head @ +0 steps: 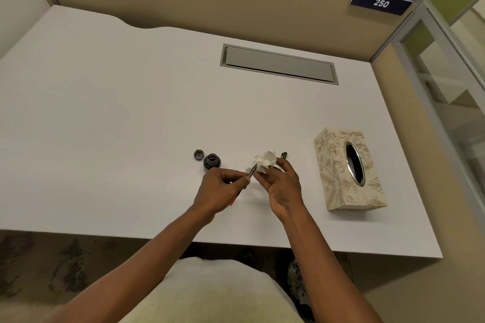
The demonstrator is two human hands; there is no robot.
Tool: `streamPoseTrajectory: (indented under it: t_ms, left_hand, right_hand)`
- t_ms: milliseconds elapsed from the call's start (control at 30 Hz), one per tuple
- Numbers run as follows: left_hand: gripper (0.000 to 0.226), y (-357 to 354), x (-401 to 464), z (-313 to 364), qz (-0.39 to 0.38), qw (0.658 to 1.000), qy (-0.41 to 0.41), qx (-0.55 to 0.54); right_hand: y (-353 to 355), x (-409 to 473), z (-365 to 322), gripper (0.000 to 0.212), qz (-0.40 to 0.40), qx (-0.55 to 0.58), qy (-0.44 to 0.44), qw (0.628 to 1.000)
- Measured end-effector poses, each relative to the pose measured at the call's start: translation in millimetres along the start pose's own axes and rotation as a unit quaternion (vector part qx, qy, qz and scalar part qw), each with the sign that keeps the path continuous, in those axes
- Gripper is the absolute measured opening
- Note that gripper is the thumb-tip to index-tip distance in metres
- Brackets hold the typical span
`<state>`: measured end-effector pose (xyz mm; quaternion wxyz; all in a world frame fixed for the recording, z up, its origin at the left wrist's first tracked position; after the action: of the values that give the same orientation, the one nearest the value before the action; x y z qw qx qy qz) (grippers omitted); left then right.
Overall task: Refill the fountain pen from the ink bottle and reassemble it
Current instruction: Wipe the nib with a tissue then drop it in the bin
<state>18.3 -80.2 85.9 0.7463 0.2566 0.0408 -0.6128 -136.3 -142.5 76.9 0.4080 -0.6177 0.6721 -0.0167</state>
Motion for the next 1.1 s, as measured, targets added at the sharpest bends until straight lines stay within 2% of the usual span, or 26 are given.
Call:
streamPoseTrajectory:
  t_ms: [100, 200, 300, 567, 733, 900, 1000, 1100]
  left_hand:
    - [0.009, 2.6, 1.1, -1.5, 0.013, 1.000, 0.001, 0.004]
    - [0.010, 6.4, 3.6, -2.8, 0.017, 1.000, 0.003, 0.004]
    - [0.011, 6.2, 5.1, -3.2, 0.010, 1.000, -0.003, 0.022]
    - [0.013, -0.3, 2.6, -0.7, -0.006, 0.998, -0.020, 0.058]
    - [0.011, -1.1, 3.5, -0.5, -0.015, 0.998, -0.009, 0.056]
    - [0.011, -1.3, 1.3, -3.8, -0.017, 0.999, 0.011, 0.038]
    - [0.010, 0.2, -0.8, -4.8, -0.018, 1.000, 0.013, 0.016]
    - [0.011, -0.7, -2.1, -2.0, -0.024, 1.000, 0.007, 0.011]
  right_hand:
    - [0.0, -1.7, 3.2, 0.013, -0.019, 0.054, -0.040, 0.998]
    - [1.6, -2.4, 8.1, 0.022, -0.020, 0.109, -0.075, 0.991]
    - [-0.4, -1.9, 11.0, 0.008, -0.035, 0.066, -0.074, 0.994]
    - [1.7, 3.2, 9.0, 0.028, -0.033, 0.027, -0.047, 0.998]
    - [-1.1, 1.0, 4.1, 0.029, -0.021, -0.016, -0.015, 1.000]
    - [7.2, 7.3, -2.6, 0.023, 0.032, 0.052, 0.005, 0.998]
    - [14.2, 8.2, -5.9, 0.013, 0.058, -0.024, 0.008, 0.998]
    - [15.3, 5.9, -6.9, 0.016, 0.051, -0.055, 0.007, 0.997]
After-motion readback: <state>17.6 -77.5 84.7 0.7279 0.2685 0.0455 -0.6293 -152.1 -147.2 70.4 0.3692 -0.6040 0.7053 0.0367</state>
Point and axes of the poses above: each hand's wrist, its own x-axis towards the middle knuckle, its own y-axis out of the back of the hand, z = x × y, the point moved 6 cm from there along x, towards the middle knuckle, and after that the axes turned 12 degrees about x, right-handed, at the moved point
